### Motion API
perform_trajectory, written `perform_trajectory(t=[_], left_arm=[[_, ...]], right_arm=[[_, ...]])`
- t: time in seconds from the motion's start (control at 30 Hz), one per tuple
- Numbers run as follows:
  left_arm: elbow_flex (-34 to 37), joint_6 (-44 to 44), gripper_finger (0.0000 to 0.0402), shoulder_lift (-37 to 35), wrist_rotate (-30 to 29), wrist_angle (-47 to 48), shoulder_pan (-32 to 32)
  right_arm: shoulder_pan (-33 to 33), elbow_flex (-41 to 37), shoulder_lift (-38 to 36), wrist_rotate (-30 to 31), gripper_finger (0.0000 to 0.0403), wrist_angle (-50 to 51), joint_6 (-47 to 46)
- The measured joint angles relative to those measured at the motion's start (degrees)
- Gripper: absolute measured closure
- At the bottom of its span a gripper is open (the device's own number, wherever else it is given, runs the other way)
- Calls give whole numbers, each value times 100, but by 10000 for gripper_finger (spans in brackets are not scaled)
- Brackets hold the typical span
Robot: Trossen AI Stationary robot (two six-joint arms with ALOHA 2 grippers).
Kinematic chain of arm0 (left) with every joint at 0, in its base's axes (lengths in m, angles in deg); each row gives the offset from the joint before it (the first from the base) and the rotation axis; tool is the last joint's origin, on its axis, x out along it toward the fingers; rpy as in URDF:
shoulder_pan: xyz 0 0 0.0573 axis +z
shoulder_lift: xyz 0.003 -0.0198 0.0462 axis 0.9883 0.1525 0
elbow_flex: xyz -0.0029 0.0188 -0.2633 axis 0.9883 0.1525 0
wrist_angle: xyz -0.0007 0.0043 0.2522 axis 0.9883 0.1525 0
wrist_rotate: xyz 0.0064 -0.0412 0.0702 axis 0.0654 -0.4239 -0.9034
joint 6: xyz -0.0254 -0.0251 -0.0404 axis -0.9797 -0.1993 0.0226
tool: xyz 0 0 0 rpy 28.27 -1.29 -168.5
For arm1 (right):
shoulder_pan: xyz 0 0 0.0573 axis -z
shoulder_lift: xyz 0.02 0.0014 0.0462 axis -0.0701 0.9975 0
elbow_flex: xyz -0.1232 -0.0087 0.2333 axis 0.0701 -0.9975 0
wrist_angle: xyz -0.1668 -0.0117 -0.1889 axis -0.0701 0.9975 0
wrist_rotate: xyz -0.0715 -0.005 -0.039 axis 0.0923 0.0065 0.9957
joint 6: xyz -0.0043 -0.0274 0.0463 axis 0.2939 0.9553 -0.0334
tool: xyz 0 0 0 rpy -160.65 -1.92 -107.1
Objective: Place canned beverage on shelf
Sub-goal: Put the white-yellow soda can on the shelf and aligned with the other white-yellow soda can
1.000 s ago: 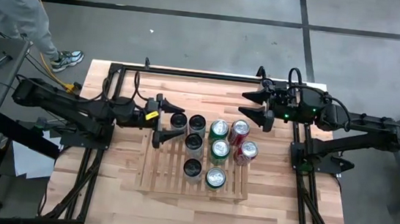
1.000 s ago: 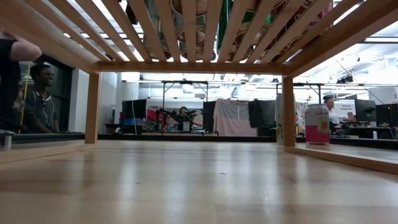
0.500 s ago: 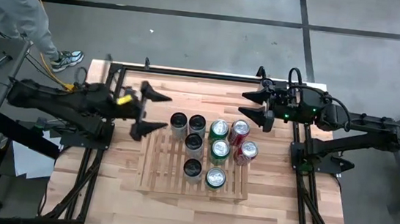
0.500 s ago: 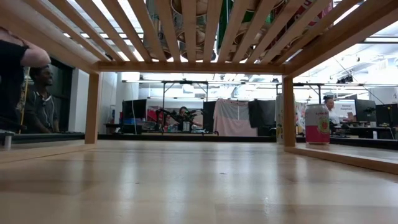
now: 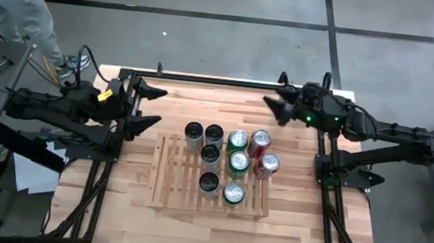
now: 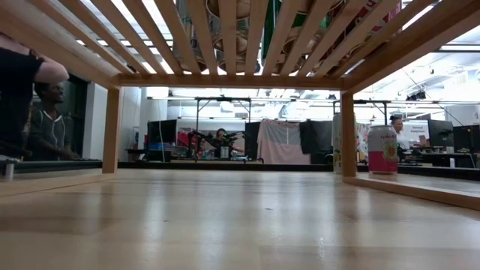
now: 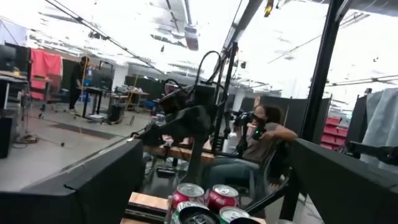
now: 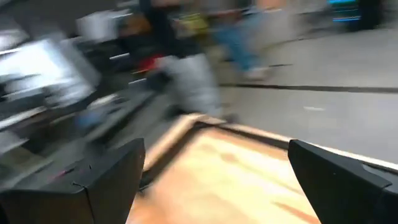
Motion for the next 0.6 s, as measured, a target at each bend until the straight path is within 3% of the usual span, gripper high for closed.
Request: perform_trajectory(t=[0.1,0.2,0.37,0.6], left_arm=[[0,-33,2,17,-307,49,-4],[0,-145,2,65,-950,232,0],[0,-44,2,121,-1777,393,2],[0,310,2,251,-2666,290,2]], right_arm=[[109,1,0,1231,22,818,-784],[410,1,15,1784,22,1954,-1811],[1198,-40,188,1474,22,3412,-3124],[2687,-269,765,290,22,3190,-1809]])
